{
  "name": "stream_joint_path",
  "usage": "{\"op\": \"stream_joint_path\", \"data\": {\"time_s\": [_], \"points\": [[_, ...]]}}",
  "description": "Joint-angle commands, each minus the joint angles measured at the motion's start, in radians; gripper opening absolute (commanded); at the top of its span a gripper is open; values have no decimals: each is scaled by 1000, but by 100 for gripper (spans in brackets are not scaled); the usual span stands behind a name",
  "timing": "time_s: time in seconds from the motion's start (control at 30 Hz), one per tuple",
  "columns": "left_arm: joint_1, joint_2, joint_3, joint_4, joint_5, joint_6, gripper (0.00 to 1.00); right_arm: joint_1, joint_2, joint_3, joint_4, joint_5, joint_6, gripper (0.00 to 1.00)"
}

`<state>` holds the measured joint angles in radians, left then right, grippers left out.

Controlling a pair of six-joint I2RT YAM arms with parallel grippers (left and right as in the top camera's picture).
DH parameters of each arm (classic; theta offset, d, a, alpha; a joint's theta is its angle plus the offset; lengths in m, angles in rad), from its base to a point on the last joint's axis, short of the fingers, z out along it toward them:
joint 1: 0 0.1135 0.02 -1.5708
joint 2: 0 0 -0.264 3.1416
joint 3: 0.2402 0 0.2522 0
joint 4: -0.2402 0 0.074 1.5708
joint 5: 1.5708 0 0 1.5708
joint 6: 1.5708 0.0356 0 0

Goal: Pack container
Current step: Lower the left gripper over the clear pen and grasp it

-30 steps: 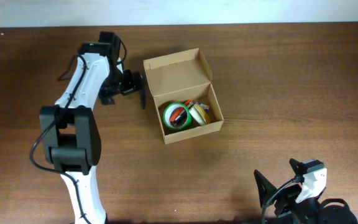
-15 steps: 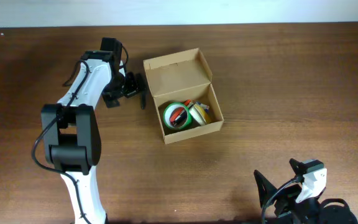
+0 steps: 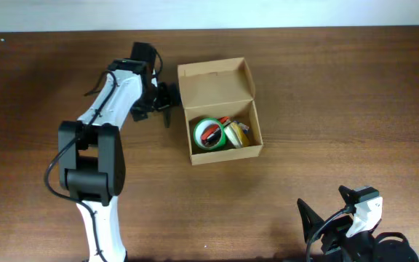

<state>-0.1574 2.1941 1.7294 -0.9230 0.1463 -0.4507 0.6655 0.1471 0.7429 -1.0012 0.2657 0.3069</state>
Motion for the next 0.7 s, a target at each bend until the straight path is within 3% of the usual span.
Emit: {"op": "stream_joint_path", "data": {"time_s": [0.0,0.67], "points": [[-11,-1,-11,2,-50,-8,100,1,-7,0,3,16,1,99],[-11,22,-10,22,-161,16,91,1,-7,0,3,16,1,99]]}}
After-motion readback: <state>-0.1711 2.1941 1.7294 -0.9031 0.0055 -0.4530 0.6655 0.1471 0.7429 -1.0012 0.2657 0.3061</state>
